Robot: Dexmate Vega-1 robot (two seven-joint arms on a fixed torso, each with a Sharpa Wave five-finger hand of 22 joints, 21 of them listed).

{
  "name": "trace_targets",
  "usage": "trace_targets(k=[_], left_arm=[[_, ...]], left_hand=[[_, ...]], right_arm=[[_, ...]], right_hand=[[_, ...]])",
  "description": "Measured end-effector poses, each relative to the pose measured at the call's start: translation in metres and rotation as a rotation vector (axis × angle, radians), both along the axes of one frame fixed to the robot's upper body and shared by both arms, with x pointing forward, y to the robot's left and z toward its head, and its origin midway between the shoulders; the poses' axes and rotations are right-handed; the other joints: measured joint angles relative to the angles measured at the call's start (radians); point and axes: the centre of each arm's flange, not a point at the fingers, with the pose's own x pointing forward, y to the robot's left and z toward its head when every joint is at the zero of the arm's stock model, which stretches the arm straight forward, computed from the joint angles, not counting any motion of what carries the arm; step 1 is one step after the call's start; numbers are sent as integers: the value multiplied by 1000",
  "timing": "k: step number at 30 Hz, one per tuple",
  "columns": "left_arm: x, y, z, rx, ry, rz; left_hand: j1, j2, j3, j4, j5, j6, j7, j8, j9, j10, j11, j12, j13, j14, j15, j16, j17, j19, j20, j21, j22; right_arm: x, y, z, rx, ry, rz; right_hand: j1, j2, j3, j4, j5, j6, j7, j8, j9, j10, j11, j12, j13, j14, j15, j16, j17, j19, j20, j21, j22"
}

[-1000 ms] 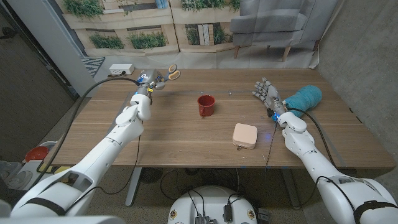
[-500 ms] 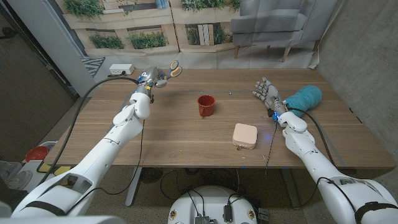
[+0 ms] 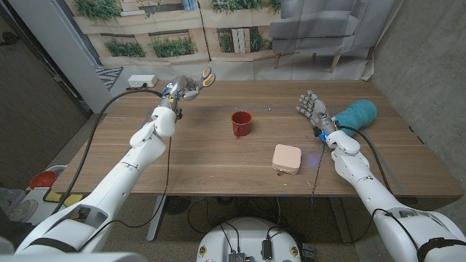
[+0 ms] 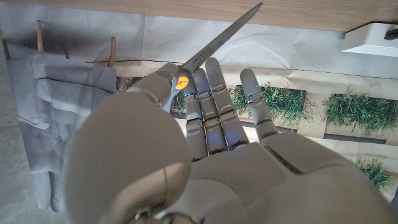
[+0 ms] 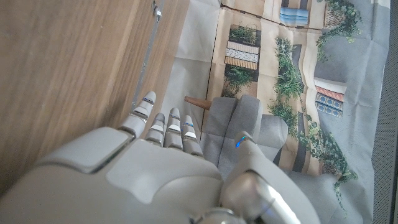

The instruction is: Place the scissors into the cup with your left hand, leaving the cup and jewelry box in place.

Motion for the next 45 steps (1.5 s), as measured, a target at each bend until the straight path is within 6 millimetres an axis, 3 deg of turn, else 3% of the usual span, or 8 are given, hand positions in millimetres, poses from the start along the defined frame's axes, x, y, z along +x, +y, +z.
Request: trace_targets(k=[45], left_arm=[[5,-16,6,-78,-1,-370]], left_hand=[[-15,-11,0,0,2,9,-9,0,0,14,-15,-14,5,18,-7,-29,9,13,-27,-9,0]], right_arm=[[-7,1,17,-34,-55,-7]], right_hand=[[-4,-4,0,0,0,0,0,0,0,0,0,0,0,0,0,-4,0,4,-4,0,0]])
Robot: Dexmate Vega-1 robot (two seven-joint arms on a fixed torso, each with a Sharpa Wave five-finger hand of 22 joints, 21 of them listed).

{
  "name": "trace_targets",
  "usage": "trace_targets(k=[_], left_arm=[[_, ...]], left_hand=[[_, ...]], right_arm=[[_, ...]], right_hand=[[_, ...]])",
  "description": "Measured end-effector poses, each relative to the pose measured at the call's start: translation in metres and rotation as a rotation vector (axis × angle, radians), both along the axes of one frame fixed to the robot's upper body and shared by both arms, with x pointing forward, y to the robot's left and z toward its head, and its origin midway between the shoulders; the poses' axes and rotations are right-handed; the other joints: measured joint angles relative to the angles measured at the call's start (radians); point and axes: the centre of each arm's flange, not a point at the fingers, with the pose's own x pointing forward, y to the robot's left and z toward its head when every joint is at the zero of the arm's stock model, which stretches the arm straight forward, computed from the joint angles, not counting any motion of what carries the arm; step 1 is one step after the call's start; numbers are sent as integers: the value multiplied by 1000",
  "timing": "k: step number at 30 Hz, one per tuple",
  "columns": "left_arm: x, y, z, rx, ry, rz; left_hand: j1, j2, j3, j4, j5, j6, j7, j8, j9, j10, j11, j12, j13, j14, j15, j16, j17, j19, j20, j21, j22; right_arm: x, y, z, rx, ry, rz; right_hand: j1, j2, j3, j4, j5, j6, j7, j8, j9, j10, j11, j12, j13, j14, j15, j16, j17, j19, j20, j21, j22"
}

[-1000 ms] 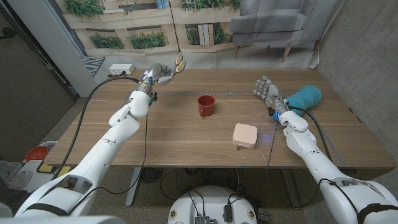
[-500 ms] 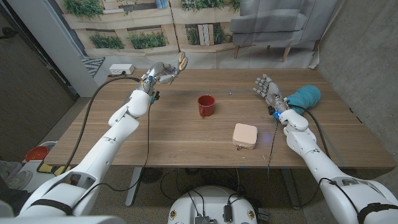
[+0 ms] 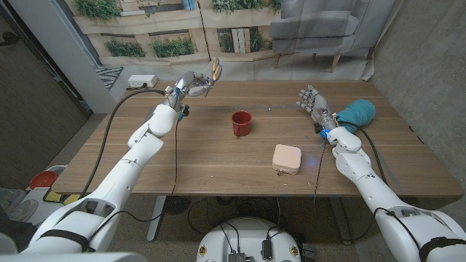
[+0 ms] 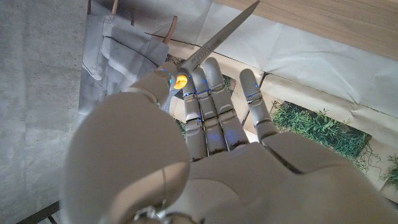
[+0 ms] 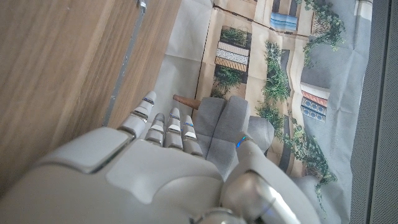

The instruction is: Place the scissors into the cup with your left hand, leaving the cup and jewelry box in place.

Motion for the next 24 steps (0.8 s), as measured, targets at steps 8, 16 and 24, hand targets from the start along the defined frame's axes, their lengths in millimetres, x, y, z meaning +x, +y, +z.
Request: trace_targets(k=[8,16,24], left_arm=[[1,-5,-1,-9,8,-45],[2,-11,-3,-15,16,-90],[4,-20,-6,-28,39,-142]], left_hand=[[0,0,0,0,0,0,0,0,0,0,0,0,0,0,0,-4,5,0,0,0,0],[-3,0,0,0,0,0,0,0,0,2,-2,-7,0,0,0,-8,5,0,0,-4,0],[-5,-3,0,0,0,2,-2,0,0,5,-5,-7,0,7,-4,-11,9,0,0,-4,0]], right_arm=[[-2,0,2,-8,-8,-6],[-5,0,3,-15,-14,-10],[-8,-1,3,-24,-16,-16]], right_hand=[[0,0,0,0,0,0,0,0,0,0,0,0,0,0,0,0,0,0,0,0,0],[0,0,0,0,0,0,0,0,0,0,0,0,0,0,0,0,0,0,0,0,0],[0,0,4,-4,0,5,5,0,0,0,0,0,0,0,0,0,0,0,0,0,0]])
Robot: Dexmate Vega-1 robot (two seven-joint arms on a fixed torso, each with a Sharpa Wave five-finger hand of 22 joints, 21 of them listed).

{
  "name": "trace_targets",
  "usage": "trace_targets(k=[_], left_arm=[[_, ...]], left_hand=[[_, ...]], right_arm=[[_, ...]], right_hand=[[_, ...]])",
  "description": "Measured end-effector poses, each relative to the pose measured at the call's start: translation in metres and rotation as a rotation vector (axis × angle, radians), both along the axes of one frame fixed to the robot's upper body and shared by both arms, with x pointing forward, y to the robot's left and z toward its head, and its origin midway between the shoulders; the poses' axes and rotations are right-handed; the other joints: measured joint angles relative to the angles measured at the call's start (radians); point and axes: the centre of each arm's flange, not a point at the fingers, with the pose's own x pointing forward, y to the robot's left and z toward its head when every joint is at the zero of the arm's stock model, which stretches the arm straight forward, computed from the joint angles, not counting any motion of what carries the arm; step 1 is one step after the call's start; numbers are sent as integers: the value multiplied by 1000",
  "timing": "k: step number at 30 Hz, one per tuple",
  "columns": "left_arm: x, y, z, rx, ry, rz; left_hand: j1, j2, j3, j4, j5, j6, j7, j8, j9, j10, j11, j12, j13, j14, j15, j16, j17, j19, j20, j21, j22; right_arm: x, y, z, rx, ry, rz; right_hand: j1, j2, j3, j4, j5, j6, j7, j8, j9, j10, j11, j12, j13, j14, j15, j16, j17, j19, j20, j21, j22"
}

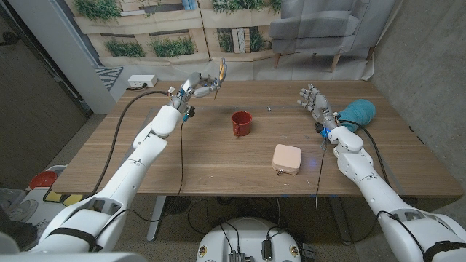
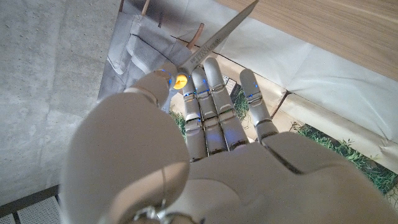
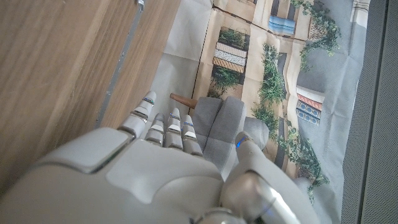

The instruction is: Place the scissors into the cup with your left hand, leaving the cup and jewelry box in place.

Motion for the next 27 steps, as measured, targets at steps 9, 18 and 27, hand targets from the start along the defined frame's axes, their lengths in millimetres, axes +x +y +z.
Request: trace_targets(k=[9,18,27], left_arm=[[2,-8,-2,-11,30,-52],[4,-17,-4,-24,67,-111],[7,-27,-7,-30,107,-166]], left_hand=[[-1,-1,0,0,-1,2,-2,0,0,0,0,0,5,0,0,0,0,0,0,-4,0],[-1,-1,0,0,-1,2,-2,0,0,2,-2,-8,5,4,3,-8,5,0,0,-4,0],[0,-1,0,0,-2,4,-4,0,0,6,1,-8,9,3,3,-8,5,0,0,-4,0]], right_arm=[[-2,1,1,-10,-2,0],[-5,1,2,-18,-6,-1],[-8,1,1,-22,-8,-3]], right_hand=[[-3,-3,0,0,0,0,0,0,0,0,0,0,0,0,0,0,0,0,0,0,0],[-3,-3,0,0,0,0,0,0,0,0,0,0,0,0,0,0,0,0,0,0,0],[-3,-3,0,0,0,0,0,0,0,0,0,0,0,0,0,0,0,0,0,0,0]])
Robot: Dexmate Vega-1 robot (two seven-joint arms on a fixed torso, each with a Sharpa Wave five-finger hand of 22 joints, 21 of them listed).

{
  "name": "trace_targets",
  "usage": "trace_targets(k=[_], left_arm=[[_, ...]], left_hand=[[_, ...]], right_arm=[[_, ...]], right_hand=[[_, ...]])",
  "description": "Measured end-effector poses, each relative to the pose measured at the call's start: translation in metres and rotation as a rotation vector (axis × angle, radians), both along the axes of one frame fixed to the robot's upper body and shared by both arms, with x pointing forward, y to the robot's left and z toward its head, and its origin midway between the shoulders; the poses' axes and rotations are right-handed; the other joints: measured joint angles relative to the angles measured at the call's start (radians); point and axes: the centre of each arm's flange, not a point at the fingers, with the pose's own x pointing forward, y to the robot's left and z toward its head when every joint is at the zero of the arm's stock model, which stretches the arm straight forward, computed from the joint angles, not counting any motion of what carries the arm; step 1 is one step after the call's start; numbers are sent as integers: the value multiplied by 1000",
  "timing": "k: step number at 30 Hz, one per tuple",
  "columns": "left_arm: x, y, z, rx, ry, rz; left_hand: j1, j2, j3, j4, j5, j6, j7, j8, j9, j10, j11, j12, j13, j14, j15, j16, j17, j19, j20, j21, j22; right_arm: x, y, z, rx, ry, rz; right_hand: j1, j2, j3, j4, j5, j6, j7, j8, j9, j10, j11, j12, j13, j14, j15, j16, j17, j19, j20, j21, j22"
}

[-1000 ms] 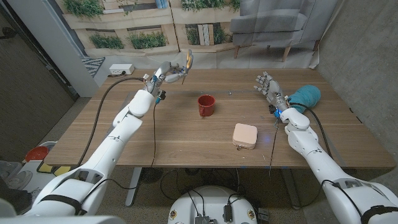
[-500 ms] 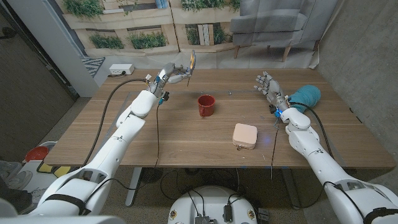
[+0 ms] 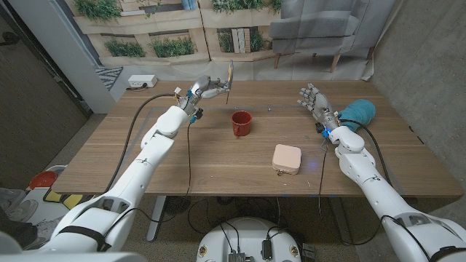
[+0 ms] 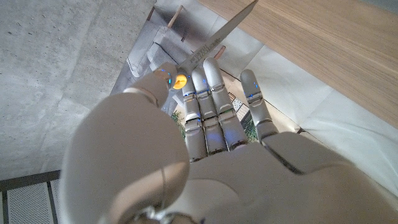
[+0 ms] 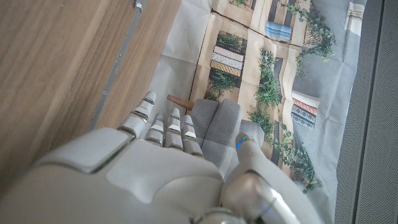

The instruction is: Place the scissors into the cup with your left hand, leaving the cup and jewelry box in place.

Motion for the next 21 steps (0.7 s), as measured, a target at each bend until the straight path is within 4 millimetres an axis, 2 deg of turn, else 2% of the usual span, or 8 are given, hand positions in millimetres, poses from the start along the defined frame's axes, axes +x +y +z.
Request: trace_targets(k=[21], left_arm=[[6,-20,-7,-11,87,-117]], left_hand=[[1,1,0,0,-4,0,0,0,0,7,-3,-11,0,4,-4,-8,4,0,0,0,0]], right_arm=[[-5,-2,-2,0,-2,-5]], right_hand=[[0,0,0,0,0,0,0,0,0,0,0,0,0,0,0,0,0,0,0,0,0]])
